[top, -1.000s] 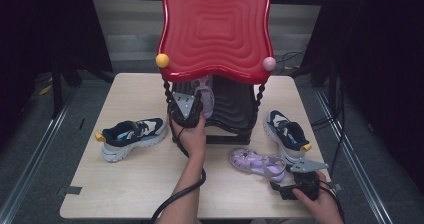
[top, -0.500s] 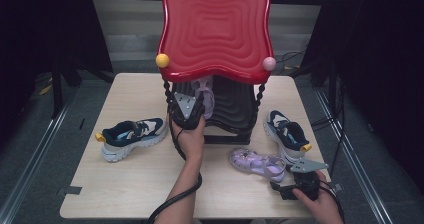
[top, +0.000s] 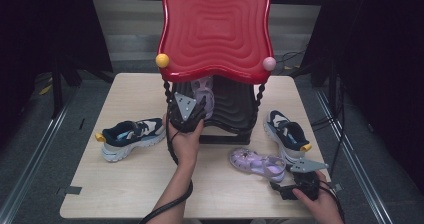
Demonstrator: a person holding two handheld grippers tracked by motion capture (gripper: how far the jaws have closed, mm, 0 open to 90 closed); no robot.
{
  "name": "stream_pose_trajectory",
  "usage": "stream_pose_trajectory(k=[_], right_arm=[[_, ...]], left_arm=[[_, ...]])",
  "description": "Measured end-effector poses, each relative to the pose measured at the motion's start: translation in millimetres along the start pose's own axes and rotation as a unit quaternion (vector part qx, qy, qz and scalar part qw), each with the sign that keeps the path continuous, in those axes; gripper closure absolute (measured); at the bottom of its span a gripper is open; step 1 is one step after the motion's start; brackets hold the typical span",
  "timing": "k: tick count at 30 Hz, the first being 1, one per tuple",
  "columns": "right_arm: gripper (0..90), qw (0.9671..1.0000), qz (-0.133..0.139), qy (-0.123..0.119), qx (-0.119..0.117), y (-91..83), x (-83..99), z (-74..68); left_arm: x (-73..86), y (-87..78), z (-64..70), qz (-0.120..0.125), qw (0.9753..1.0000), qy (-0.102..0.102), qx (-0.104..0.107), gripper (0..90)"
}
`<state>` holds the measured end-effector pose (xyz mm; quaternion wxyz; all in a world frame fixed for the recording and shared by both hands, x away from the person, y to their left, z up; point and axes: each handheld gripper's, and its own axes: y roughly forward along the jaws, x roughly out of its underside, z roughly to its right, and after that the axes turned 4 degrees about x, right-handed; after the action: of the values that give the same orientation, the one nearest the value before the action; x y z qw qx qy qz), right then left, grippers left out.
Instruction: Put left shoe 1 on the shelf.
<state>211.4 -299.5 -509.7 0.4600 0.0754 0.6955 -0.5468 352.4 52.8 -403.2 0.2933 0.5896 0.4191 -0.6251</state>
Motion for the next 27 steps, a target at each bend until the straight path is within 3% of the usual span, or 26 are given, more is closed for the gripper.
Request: stream_pose_trajectory(k=[6,13,14,22,27], right_arm=[[13.7,1.0,0.0,0.0,0.0,0.0,0.0,0.0],[13.7,1.0,0.0,0.0,0.0,0.0,0.0,0.0],[13.7,1.0,0.0,0.0,0.0,0.0,0.0,0.0],[13.7,1.0,0.0,0.0,0.0,0.0,0.0,0.0],[13.7,1.0,0.0,0.0,0.0,0.0,0.0,0.0]], left_arm=[[-5.0,-10.7,-0.5,-0.019,0.9996,-0.007,0.02,46.7],[-9.6,-23.2,-3.1,-0.028,0.9989,-0.001,0.038,38.6],[-10.6,-27.0,-5.5,-0.035,0.9982,-0.006,0.048,37.6],[-7.6,-37.7,-11.4,-0.05,0.9957,-0.009,0.078,31.1],[4.2,-45.8,-13.4,-0.071,0.9915,-0.009,0.109,29.4]])
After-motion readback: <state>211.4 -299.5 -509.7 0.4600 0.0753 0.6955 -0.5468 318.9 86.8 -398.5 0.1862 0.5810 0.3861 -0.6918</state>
